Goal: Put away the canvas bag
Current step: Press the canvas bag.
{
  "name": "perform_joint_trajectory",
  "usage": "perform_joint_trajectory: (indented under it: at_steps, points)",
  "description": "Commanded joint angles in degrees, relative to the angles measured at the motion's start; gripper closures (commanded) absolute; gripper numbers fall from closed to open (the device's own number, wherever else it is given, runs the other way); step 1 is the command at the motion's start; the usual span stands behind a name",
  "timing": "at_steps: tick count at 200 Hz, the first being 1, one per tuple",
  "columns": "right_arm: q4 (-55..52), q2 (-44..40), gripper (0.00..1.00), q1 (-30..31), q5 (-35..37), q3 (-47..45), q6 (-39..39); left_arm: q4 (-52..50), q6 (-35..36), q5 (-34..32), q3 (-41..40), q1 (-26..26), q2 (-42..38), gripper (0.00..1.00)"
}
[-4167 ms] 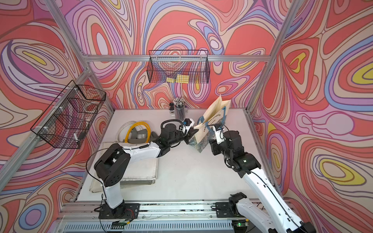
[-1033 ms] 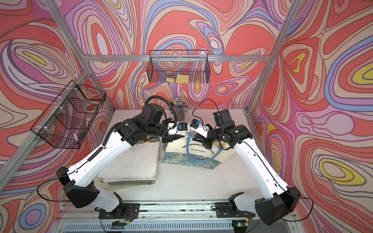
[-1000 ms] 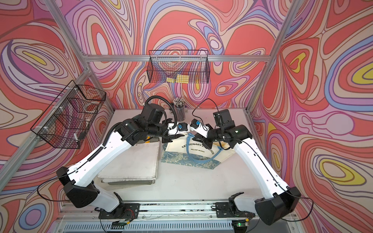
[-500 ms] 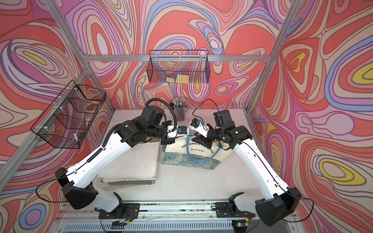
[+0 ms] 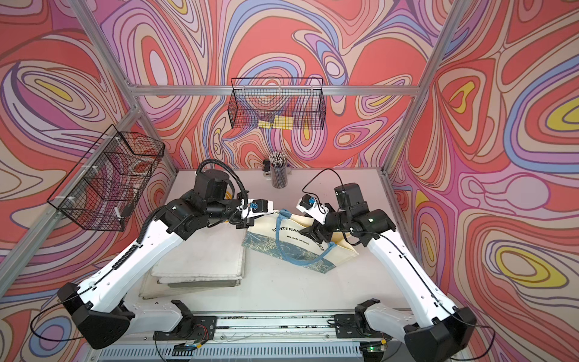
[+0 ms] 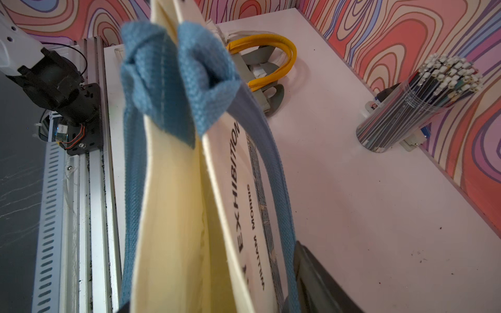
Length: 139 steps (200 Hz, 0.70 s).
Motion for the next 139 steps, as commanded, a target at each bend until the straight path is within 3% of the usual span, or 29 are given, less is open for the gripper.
perform_joint_trajectory:
  at_steps: [1,33,71,99,139]
  points:
    - [-3.9,-0.14,0.32,-0.13,2.51,1.34,-1.0,6.31,0.46,5.57,-0.08,1.03,-3.05,1.0]
    - [-7.66,-0.47,0.35,-0.29,1.87,2.32,-0.56,8.47,-1.16,4.11,-1.91,2.68,-4.62,1.0]
    - [-8.73,-1.81,0.45,-0.3,1.47,1.75,0.7,11.74,-4.06,4.14,-4.55,4.87,-5.52,1.0]
    - [-10.51,-0.75,0.63,-0.3,0.65,2.74,0.66,12.38,-5.47,4.76,-4.81,4.87,-5.48,1.0]
    - [-12.89,0.39,0.98,-0.34,1.96,4.94,-0.53,10.77,-4.98,2.38,-4.41,4.96,-5.0,1.0]
